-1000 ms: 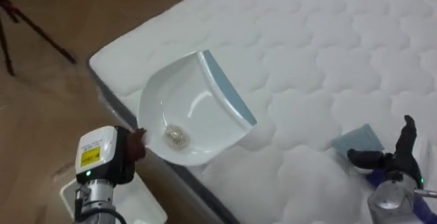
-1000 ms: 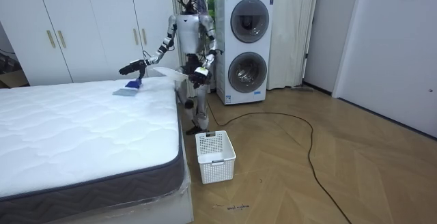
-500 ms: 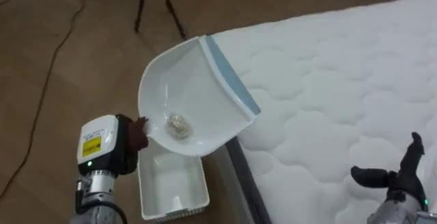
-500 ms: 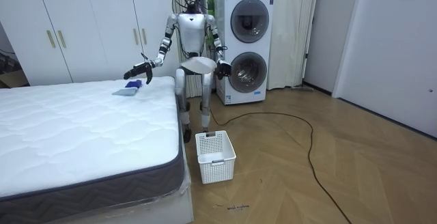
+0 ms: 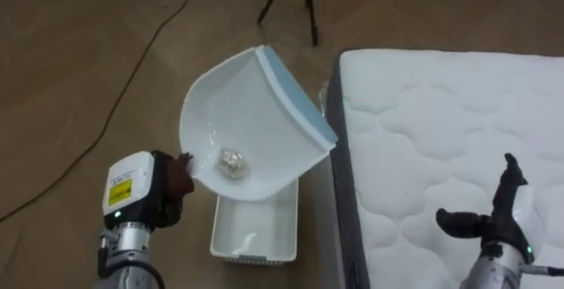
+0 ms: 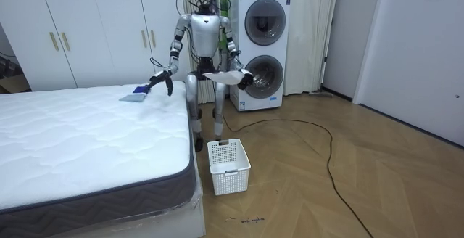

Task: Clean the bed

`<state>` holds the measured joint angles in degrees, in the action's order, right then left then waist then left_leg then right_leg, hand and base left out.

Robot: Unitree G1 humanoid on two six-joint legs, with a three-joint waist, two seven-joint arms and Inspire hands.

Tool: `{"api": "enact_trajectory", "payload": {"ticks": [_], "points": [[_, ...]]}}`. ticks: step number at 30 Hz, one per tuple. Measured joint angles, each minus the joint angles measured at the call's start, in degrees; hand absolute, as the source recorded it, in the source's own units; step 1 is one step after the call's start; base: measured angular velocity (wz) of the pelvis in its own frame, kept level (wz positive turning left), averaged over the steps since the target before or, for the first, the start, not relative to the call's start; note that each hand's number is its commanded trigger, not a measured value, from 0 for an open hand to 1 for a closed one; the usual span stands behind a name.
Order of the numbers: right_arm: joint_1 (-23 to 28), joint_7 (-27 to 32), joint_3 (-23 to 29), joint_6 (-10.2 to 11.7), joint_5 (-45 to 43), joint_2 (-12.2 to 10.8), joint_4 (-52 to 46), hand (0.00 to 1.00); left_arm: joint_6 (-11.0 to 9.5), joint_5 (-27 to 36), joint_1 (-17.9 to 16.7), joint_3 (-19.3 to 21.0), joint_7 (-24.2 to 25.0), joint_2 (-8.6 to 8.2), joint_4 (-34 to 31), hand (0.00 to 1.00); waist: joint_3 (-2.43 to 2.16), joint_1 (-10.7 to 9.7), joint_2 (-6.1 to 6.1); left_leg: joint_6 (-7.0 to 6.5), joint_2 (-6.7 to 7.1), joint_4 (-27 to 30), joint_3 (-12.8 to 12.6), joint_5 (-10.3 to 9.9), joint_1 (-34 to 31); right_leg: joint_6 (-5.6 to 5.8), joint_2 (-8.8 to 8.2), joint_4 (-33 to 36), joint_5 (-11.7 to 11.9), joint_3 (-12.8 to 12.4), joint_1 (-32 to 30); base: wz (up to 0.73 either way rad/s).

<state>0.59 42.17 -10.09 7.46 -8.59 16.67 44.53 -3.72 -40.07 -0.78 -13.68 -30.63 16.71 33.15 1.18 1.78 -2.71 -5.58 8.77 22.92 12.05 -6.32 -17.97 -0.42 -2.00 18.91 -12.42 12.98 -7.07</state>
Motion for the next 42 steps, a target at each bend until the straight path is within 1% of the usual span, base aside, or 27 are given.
{"api": "enact_trajectory", "payload": {"ticks": [1, 4, 8, 9, 11, 13, 15, 17, 18, 19, 20, 22, 23, 24, 25, 26, 27, 28, 29, 31, 32, 33, 34, 36, 37, 40, 42], "points": [[-0.08, -0.06, -0.03, -0.02, -0.11, 0.02, 0.02, 0.0, 0.39, 0.04, 0.01, -0.34, 0.49, -0.01, 0.14, 1.0, 0.22, -0.11, 0.38, -0.05, -0.02, 0.99, 0.11, -0.57, -0.94, -0.14, 0.07, -0.01, -0.3, 0.8, -0.14, 0.27], [-0.16, -1.36, -0.12, -0.02, 0.5, 0.03, 0.64, 0.0, 0.91, 0.13, 0.95, -1.43, 1.73, -0.04, 1.11, 1.0, 0.29, -0.61, 0.88, -0.28, -0.04, 2.74, -0.44, -1.47, -2.88, 0.0, -0.01, 0.92, -1.23, 2.3, -1.01, 0.33], [-0.66, -1.68, -0.99, 0.01, 1.02, 0.03, 1.4, 0.0, 0.95, 0.09, 1.42, -2.2, 2.4, -0.06, 3.49, 1.0, 0.32, -0.12, 1.39, -0.69, -0.03, 3.77, -0.59, -2.31, -3.29, 0.26, -0.1, 1.29, -1.63, 2.16, -0.99, 0.07], [-0.89, -1.68, -1.04, 0.02, 1.01, 0.05, 1.42, 0.0, 0.97, 0.08, 2.0, -2.2, 2.41, -0.03, 4.68, 1.0, 0.51, -0.09, 1.81, -0.86, -0.03, 4.56, -0.61, -2.74, -3.53, 0.42, -0.13, 2.06, -1.85, 2.17, -1.19, 0.0], [-1.31, -1.66, -1.13, 0.02, 1.16, 0.12, 1.48, 0.0, 1.04, 0.08, 3.32, -2.19, 2.4, 0.37, 6.33, 1.0, 0.69, -0.08, 2.25, -1.07, 0.14, 5.64, -0.84, -3.41, -4.13, 0.58, -0.65, 4.3, -2.62, 2.24, -2.29, -0.02], [-1.55, -1.6, -2.21, 0.03, 1.33, 0.42, 1.88, 0.0, 1.03, 0.09, 5.45, -2.34, 2.38, 1.45, 7.76, 1.0, 0.75, -0.46, 2.35, -1.29, 0.91, 6.4, -0.81, -3.62, -4.83, 1.04, -1.8, 8.06, -3.75, 1.79, -4.33, 0.06], [-1.54, -1.65, -2.84, 0.04, 0.71, 0.35, 3.5, 0.0, 0.76, 0.1, 7.27, -2.34, 2.38, 2.05, 10.0, 1.0, 0.74, -0.59, 2.66, -1.72, 1.07, 7.73, -0.83, -4.09, -4.79, 1.02, -1.88, 10.65, -4.16, 0.47, -4.99, 0.04], [-1.7, -1.65, -2.69, 0.04, -0.68, 0.43, 4.96, 0.0, 0.77, 0.1, 9.08, -2.31, 2.4, 3.08, 12.36, 1.0, 1.02, -1.03, 3.22, -1.93, 1.86, 8.81, 0.27, -4.85, -4.62, 0.89, -1.84, 15.04, -4.75, -1.55, -7.45, 0.09], [-1.78, -1.62, -2.7, 0.08, -0.87, 0.56, 5.35, 0.0, 0.77, 0.09, 9.72, -2.42, 2.46, 4.34, 12.75, 1.0, 1.44, -2.09, 3.97, -2.34, 2.33, 8.98, 2.07, -5.01, -4.65, 0.92, -1.07, 17.11, -5.67, -4.61, -9.83, 0.24], [-1.84, -1.6, -2.7, 0.07, -0.87, 0.68, 5.94, 0.0, 0.76, 0.02, 10.32, -2.75, 2.47, 5.71, 12.76, 1.0, 1.53, -2.83, 4.44, -2.16, 2.92, 8.65, 3.51, -4.57, -4.79, 0.94, -0.67, 17.69, -5.73, -6.04, -13.19, 0.28], [-1.88, -1.61, -2.73, 0.06, -0.88, 0.66, 6.29, 0.0, 0.74, 0.02, 10.69, -3.04, 2.51, 6.53, 12.76, 1.0, 1.59, -3.18, 4.6, -1.73, 3.16, 8.79, 3.92, -4.28, -4.92, 1.09, -0.71, 17.68, -5.64, -6.72, -14.74, 0.32], [-1.86, -1.61, -2.75, 0.06, -0.9, 0.83, 6.79, 0.0, 0.61, -0.1, 13.38, -4.6, 2.97, 9.74, 13.12, 1.0, 1.59, -4.69, 4.64, -1.53, 4.8, 10.5, 4.83, -4.63, -6.07, 1.93, -0.91, 16.3, -4.21, -10.01, -19.85, 0.52], [-1.88, -1.61, -2.74, 0.09, -0.91, 0.96, 6.77, 0.0, 0.47, -0.18, 14.24, -4.65, 3.29, 10.33, 13.1, 1.0, 1.53, -4.9, 4.68, -1.45, 5.19, 11.15, 4.85, -4.95, -6.64, 1.65, -0.97, 15.62, -3.67, -10.61, -20.65, 0.47], [-2.13, -1.64, -2.75, 0.24, -1.01, 1.42, 6.74, 0.0, 0.22, -0.27, 16.0, -4.72, 3.61, 11.34, 13.08, 1.0, 1.44, -5.14, 5.13, -1.15, 5.63, 12.65, 4.33, -5.73, -8.34, 1.83, -1.18, 15.17, -1.99, -11.24, -22.18, 0.46], [-2.47, -1.69, -2.74, 0.21, -1.01, 2.01, 6.79, 0.0, -0.12, -0.45, 17.63, -4.74, 3.96, 12.02, 13.11, 1.0, 1.35, -5.66, 6.13, -1.12, 4.24, 12.81, 0.3, -5.87, -10.04, 1.67, -2.04, 15.39, -0.7, -10.37, -22.95, 0.53], [-2.7, -1.75, -2.75, 0.2, -1.01, 2.14, 6.76, 0.0, -0.3, -0.56, 18.35, -4.84, 4.07, 12.58, 13.15, 1.0, 1.49, -6.22, 6.5, -1.34, 2.45, 12.65, -4.03, -6.01, -10.81, 1.68, -2.82, 15.68, 0.34, -9.3, -23.12, 0.75], [-2.65, -2.24, -2.73, 0.08, -1.03, 2.34, 6.73, 0.0, -0.44, -0.89, 19.68, -5.7, 4.4, 13.42, 13.5, 1.0, 1.38, -7.12, 7.34, -2.21, -0.83, 12.78, -11.33, -6.94, -11.69, 1.19, -3.69, 17.17, 0.73, -7.9, -23.73, 0.65], [-2.69, -3.35, -2.86, 0.03, -1.16, 2.36, 6.72, 0.0, -0.14, -1.9, 20.49, -6.94, 4.91, 14.3, 13.57, 1.0, 1.32, -7.47, 7.64, -2.48, -1.7, 12.4, -13.77, -7.27, -11.77, 1.34, -4.08, 18.1, 0.06, -7.6, -24.25, 0.49], [-2.87, -3.97, -3.03, -0.01, -1.37, 2.4, 6.77, 0.0, 0.08, -2.55, 20.7, -7.47, 5.23, 14.73, 13.59, 1.0, 1.35, -7.43, 7.87, -2.47, -1.74, 12.36, -13.73, -7.38, -11.86, 1.26, -4.01, 18.13, -0.08, -7.52, -24.37, 0.15], [-4.1, -6.08, -4.43, -0.24, -3.34, 2.47, 6.71, 0.0, 1.32, -5.07, 21.2, -9.92, 6.79, 17.22, 13.6, 1.0, 1.51, -7.79, 8.62, -2.45, -1.77, 12.34, -13.67, -7.45, -12.56, 0.73, -4.12, 18.84, -0.59, -6.82, -25.29, 0.07], [-4.19, -6.28, -4.56, -0.5, -3.9, 2.56, 6.65, 0.0, 1.73, -5.71, 21.5, -10.52, 7.15, 17.48, 13.63, 1.0, 1.59, -7.93, 8.83, -2.42, -1.78, 12.32, -13.67, -7.48, -12.7, 0.65, -4.2, 18.91, -0.77, -6.57, -25.36, 0.18], [-4.12, -6.65, -4.57, -1.06, -4.5, 3.01, 6.58, 0.0, 2.39, -5.76, 22.42, -12.07, 7.76, 17.71, 13.79, 1.0, 1.62, -8.18, 9.47, -2.38, -1.86, 12.21, -13.82, -7.5, -12.95, 0.55, -4.66, 19.06, -1.12, -6.05, -25.42, 0.26], [-3.93, -6.71, -4.52, -1.26, -4.87, 3.58, 6.21, 0.0, 2.62, -5.87, 23.14, -13.2, 8.42, 17.91, 13.79, 1.0, 1.75, -8.62, 10.1, -2.4, -2.18, 12.01, -14.92, -7.55, -13.16, 0.56, -4.95, 19.63, -1.5, -5.7, -25.59, 0.3], [-4.02, -6.67, -4.07, -1.14, -5.65, 3.92, 5.82, 0.0, 2.79, -8.81, 24.11, -13.57, 9.41, 18.75, 13.7, 1.0, 1.97, -9.8, 11.05, -2.51, -2.23, 11.66, -15.67, -7.6, -13.71, 0.67, -5.37, 20.16, -2.02, -5.65, -26.33, 0.22], [-4.01, -6.65, -4.06, -1.08, -6.04, 3.93, 5.58, 0.0, 3.25, -10.64, 24.62, -13.87, 10.12, 19.65, 13.65, 1.0, 1.97, -10.24, 11.09, -2.53, -2.21, 11.23, -16.7, -7.59, -13.86, 0.58, -5.95, 21.03, -2.33, -5.73, -27.2, 0.07], [-3.75, -6.72, -4.34, -0.99, -7.83, 4.25, 3.88, 0.0, 5.52, -12.68, 25.09, -15.87, 11.41, 22.11, 13.09, 1.0, 1.96, -11.7, 11.8, -2.59, -2.08, 11.04, -17.28, -7.64, -14.32, 0.59, -5.89, 21.9, -2.69, -6.86, -28.42, -0.07], [-3.85, -6.7, -4.42, -1.1, -8.25, 4.52, 2.86, 0.0, 6.46, -13.73, 25.13, -15.96, 12.27, 22.41, 12.81, 1.0, 1.97, -12.62, 12.69, -2.6, -2.07, 10.69, -17.66, -7.64, -14.42, 0.59, -5.81, 22.06, -2.69, -7.47, -28.94, -0.1]]}}
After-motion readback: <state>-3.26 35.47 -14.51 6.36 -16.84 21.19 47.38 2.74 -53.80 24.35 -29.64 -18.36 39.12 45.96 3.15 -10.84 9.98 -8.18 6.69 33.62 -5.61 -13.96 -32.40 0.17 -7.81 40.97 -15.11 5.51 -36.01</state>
